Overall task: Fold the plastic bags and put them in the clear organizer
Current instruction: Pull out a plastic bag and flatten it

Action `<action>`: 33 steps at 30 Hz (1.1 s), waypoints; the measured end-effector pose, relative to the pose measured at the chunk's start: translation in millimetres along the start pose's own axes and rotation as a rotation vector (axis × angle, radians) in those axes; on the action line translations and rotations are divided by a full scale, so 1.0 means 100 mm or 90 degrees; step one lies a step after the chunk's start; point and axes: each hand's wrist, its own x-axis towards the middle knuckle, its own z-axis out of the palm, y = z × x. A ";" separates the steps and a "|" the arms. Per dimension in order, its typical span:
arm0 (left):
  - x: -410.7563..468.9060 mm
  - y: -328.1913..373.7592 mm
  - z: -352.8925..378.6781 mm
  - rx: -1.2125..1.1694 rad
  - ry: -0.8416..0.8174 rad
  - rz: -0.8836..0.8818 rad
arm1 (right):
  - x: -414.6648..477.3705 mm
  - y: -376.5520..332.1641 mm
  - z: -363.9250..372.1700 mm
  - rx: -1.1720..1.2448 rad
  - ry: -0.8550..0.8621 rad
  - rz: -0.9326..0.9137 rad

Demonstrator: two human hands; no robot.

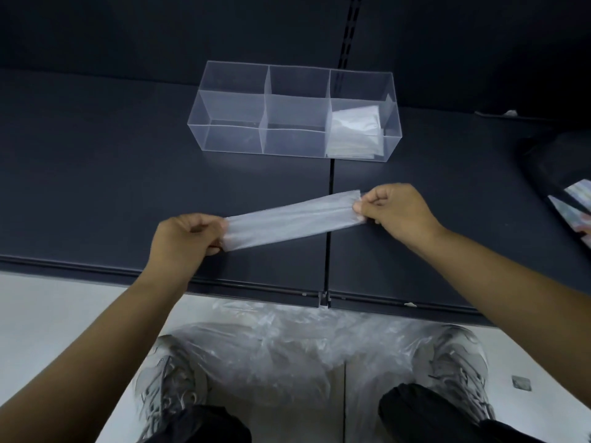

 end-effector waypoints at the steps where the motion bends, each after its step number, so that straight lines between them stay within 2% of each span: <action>1: 0.00 -0.01 0.02 0.063 0.044 0.032 | 0.02 -0.01 0.00 -0.019 0.000 0.008; 2: -0.03 -0.01 0.05 0.143 0.104 0.092 | 0.03 -0.02 0.00 -0.032 -0.001 0.015; 4: -0.18 0.02 0.17 0.293 0.202 0.293 | 0.03 -0.03 0.01 -0.044 -0.001 0.023; 6: -0.34 0.02 0.36 0.370 0.123 0.491 | 0.02 -0.05 0.00 -0.054 0.006 0.027; 7: -0.39 0.00 0.46 0.417 0.041 0.533 | 0.02 -0.06 0.01 -0.059 0.008 0.029; 9: -0.44 -0.06 0.59 0.562 -0.100 0.492 | 0.01 -0.09 0.01 -0.069 0.006 0.035; 12: -0.40 -0.22 0.64 0.751 -0.136 0.439 | -0.05 -0.17 0.05 -0.171 0.061 0.019; 14: -0.40 -0.26 0.65 0.772 -0.135 0.446 | -0.16 -0.23 0.14 -0.266 0.157 -0.129; 15: -0.40 -0.26 0.65 0.770 -0.136 0.445 | -0.24 -0.27 0.23 -0.278 0.161 -0.238; 17: -0.40 -0.25 0.66 0.769 -0.138 0.448 | -0.41 -0.31 0.44 -0.301 0.026 -0.388; 18: -0.40 -0.25 0.66 0.768 -0.138 0.453 | -0.47 -0.29 0.55 -0.335 -0.072 -0.410; 20: -0.41 -0.25 0.66 0.768 -0.144 0.455 | -0.52 -0.16 0.65 -0.444 -0.192 -0.383; 22: -0.41 -0.25 0.65 0.767 -0.138 0.459 | -0.44 0.03 0.54 -0.533 -0.179 -0.350; 27: -0.40 -0.23 0.66 0.768 -0.140 0.457 | -0.13 0.47 -0.09 -0.555 -0.105 -0.224; 30: -0.40 -0.24 0.65 0.767 -0.137 0.459 | -0.03 0.63 -0.39 -0.524 -0.066 -0.163; 33: -0.41 -0.23 0.65 0.764 -0.145 0.457 | 0.05 0.63 -0.49 -0.348 0.025 -0.168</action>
